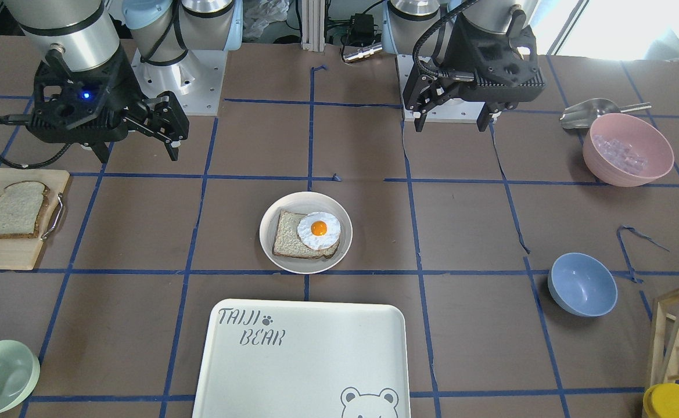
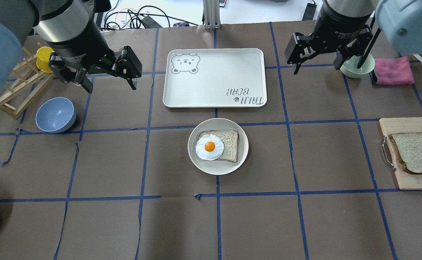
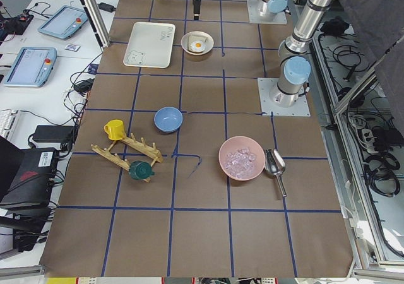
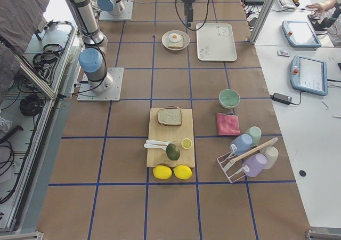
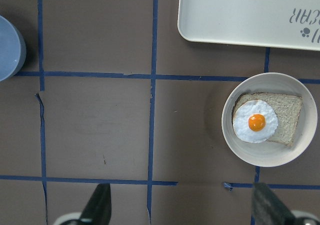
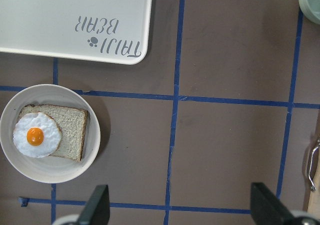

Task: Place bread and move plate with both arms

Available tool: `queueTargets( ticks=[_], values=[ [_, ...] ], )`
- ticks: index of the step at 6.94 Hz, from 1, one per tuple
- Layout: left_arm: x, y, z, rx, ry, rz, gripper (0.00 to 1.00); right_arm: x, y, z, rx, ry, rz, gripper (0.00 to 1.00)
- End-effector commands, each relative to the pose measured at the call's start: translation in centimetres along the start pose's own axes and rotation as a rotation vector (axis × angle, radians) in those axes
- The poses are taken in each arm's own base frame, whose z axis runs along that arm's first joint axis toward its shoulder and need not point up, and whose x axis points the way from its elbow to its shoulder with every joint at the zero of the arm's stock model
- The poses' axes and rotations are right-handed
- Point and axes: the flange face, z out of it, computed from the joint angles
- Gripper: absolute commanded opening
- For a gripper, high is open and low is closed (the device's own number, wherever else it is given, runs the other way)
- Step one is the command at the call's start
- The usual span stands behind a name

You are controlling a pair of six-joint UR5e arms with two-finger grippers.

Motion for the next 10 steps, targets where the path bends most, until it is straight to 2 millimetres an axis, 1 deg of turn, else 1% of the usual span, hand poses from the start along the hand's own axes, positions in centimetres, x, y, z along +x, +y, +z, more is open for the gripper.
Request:
queueTargets(
  ticks=[1,3,4,5,6,8,9,10],
  values=[
    [0.0,0.0,0.0,0.0,-0.001,0.0,1.0,4.0,-0.2,1.2,-0.039,-0.006,0.056,1.0],
    [0.0,0.0,0.0,0.0,-0.001,0.0,1.0,5.2,-0.2,1.3,-0.043,0.032,0.065,1.0],
    [0.0,0.0,0.0,0.0,-0.001,0.0,1.0,5.3,-0.1,1.5,-0.05,0.033,0.039,1.0],
    [0.0,0.0,-0.1,0.002,-0.001,0.0,1.0,6.0,-0.1,2.1,-0.061,0.051,0.025,1.0],
    [0.0,0.0,0.0,0.0,-0.001,0.0,1.0,7.6,0.2,2.9,-0.087,0.093,0.036,1.0],
    [0.0,0.0,0.0,0.0,-0.001,0.0,1.0,12.0,0.7,5.4,-0.137,0.09,0.027,1.0],
    [0.0,0.0,0.0,0.0,-0.001,0.0,1.0,13.9,0.9,6.5,-0.13,0.091,0.025,1.0],
    [0.0,0.0,0.0,0.0,-0.001,0.0,1.0,15.5,1.1,8.0,-0.124,0.091,0.025,1.0]
  ],
)
